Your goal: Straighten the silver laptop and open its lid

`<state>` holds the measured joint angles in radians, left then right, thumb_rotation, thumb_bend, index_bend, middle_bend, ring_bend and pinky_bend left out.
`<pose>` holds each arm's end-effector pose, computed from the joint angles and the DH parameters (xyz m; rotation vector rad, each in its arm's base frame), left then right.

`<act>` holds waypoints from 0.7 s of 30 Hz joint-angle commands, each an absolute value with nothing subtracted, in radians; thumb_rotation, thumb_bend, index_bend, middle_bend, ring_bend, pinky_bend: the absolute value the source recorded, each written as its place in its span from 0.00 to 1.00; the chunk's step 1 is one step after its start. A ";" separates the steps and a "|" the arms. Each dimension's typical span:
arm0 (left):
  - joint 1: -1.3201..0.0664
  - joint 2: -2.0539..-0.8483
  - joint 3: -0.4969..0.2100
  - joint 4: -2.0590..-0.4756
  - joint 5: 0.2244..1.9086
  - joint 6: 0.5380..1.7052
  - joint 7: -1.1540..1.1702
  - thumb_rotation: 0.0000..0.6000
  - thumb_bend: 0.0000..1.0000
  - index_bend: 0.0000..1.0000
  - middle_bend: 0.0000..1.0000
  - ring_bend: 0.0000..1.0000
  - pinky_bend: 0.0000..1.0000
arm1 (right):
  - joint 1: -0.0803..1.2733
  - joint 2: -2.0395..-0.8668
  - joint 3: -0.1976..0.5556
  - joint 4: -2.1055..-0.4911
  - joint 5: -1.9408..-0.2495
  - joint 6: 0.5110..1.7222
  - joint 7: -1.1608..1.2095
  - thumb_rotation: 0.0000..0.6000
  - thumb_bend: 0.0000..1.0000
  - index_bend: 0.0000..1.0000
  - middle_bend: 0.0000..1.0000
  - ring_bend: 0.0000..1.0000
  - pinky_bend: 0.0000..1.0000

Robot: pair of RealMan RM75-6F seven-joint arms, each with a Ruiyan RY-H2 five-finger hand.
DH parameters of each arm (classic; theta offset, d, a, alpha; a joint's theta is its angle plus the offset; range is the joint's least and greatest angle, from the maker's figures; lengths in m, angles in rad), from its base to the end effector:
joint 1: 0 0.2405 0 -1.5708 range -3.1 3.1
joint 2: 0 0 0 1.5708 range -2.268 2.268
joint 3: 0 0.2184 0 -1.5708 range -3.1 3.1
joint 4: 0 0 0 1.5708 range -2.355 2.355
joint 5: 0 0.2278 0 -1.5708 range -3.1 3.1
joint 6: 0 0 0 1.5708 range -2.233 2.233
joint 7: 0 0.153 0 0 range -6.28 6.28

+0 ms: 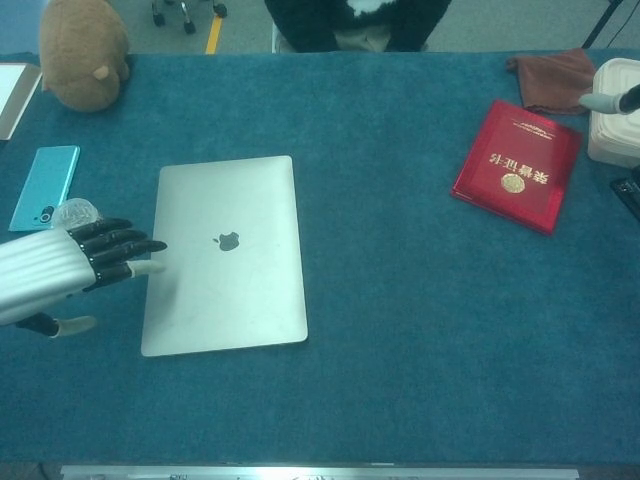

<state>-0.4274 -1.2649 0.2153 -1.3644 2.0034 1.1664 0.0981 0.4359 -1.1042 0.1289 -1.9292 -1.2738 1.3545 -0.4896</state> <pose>-0.2512 0.1825 0.0068 -2.4097 -0.4910 -0.7210 -0.1595 -0.2674 0.1027 1.5778 -0.6938 0.8973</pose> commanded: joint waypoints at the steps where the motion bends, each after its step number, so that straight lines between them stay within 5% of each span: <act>1: -0.429 -1.270 0.219 -1.364 2.001 1.167 0.105 1.00 0.28 0.00 0.00 0.00 0.00 | 0.411 -1.107 0.115 -1.928 -1.296 1.382 -0.481 1.00 0.13 0.00 0.02 0.00 0.03; 21: -0.437 -1.365 0.219 -1.329 1.961 1.179 0.126 1.00 0.28 0.00 0.00 0.00 0.00 | 0.341 -1.084 0.124 -1.918 -1.325 1.419 -0.395 1.00 0.13 0.00 0.02 0.00 0.03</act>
<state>-0.4386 -1.3614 0.2190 -1.3316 1.9636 1.1763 0.1239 0.3419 -1.0847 0.1240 -1.9182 -1.3253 1.4191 -0.3962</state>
